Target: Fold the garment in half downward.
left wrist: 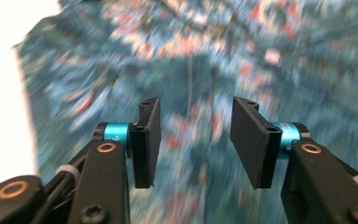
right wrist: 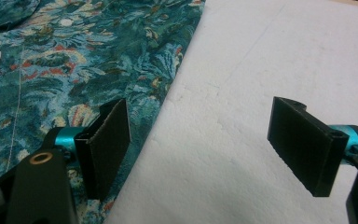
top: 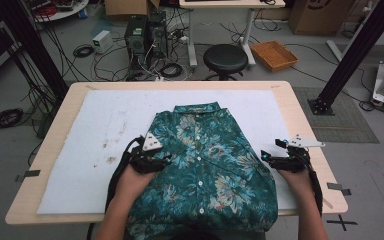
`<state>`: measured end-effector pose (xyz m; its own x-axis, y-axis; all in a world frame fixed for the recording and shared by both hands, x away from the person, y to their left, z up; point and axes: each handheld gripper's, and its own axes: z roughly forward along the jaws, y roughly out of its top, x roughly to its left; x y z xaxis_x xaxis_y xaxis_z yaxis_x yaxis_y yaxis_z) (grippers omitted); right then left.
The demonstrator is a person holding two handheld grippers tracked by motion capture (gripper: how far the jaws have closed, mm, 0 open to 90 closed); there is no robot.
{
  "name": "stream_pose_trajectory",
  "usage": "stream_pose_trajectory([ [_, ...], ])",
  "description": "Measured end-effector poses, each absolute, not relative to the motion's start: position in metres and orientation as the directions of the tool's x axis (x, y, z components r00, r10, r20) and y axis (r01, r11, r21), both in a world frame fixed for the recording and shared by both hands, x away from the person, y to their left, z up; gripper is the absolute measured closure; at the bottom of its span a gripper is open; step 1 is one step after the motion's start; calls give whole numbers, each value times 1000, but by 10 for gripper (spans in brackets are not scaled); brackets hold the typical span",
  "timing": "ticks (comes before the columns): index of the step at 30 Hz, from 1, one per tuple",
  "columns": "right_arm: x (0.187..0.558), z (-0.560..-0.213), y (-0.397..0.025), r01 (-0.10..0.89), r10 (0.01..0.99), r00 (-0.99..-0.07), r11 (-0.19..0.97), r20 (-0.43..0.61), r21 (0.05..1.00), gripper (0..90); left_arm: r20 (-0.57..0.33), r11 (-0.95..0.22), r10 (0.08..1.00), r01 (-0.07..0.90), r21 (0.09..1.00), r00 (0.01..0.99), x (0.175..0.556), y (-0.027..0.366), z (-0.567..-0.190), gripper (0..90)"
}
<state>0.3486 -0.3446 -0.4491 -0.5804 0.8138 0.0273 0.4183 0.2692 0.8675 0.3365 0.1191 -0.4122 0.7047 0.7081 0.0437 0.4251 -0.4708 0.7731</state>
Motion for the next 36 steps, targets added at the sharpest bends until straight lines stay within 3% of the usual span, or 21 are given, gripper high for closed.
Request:
stream_pose_trajectory([
  [4,349,-449,-345,417,813,-581,266,30,869,215,-4,-457,711,466,758,703,361,100,-419,531],
  [8,349,-449,-345,417,812,-583,266,31,869,216,20,-510,714,501,700,700,381,83,-431,559],
  [11,349,-449,-345,419,811,-584,265,34,868,215,17,-519,708,503,691,706,388,77,-438,659],
  [12,349,-449,-345,419,811,-584,265,34,868,216,21,-523,704,498,692,710,389,76,-438,731],
  [16,349,-449,-346,417,810,-586,266,33,869,216,32,-536,695,487,690,718,388,75,-437,842],
  [24,350,-449,-346,420,812,-583,266,34,868,216,-11,-465,676,438,769,737,381,76,-419,859],
  [29,350,-449,-347,429,816,-575,248,51,869,215,-63,-405,672,439,802,737,375,78,-409,581],
  [36,351,-449,-350,440,830,-553,211,78,873,215,-26,-380,716,420,824,698,362,117,-393,434],
])
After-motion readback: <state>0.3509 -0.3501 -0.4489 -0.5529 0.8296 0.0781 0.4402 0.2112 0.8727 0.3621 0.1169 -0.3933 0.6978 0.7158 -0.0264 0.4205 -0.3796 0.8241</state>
